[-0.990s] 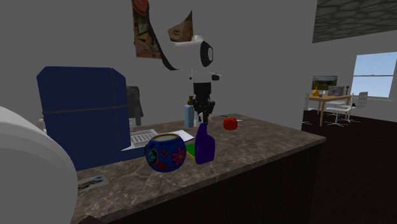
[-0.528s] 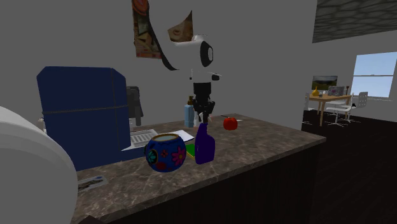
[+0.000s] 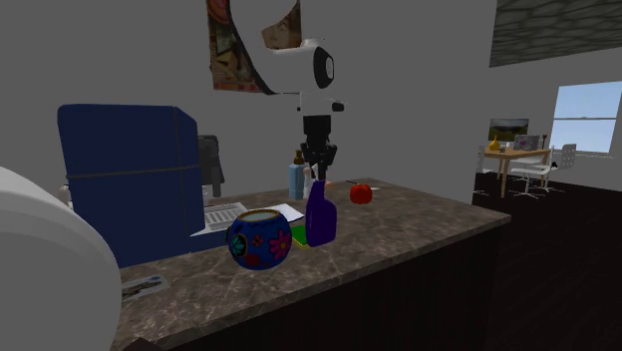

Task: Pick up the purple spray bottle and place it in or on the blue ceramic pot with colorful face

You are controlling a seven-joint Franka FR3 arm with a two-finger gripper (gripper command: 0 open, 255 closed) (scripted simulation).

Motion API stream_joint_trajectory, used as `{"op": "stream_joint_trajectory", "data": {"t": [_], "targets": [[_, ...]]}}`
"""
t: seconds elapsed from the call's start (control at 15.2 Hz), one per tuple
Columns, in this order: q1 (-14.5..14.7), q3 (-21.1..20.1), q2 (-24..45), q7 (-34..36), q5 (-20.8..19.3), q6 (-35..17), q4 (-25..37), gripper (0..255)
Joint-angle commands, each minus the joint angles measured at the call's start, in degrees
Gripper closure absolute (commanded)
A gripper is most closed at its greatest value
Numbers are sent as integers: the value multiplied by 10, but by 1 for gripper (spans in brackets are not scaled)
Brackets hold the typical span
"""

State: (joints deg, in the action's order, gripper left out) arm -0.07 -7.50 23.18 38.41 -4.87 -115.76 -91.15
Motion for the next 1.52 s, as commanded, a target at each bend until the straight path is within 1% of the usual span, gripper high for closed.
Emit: {"op": "stream_joint_trajectory", "data": {"t": [0.0,0.79,1.45], "targets": [[0,0,-3,0,1,15,12,255],[1,-2,-17,-5,4,100,83,255],[4,-3,-13,-8,5,179,166,255]]}}
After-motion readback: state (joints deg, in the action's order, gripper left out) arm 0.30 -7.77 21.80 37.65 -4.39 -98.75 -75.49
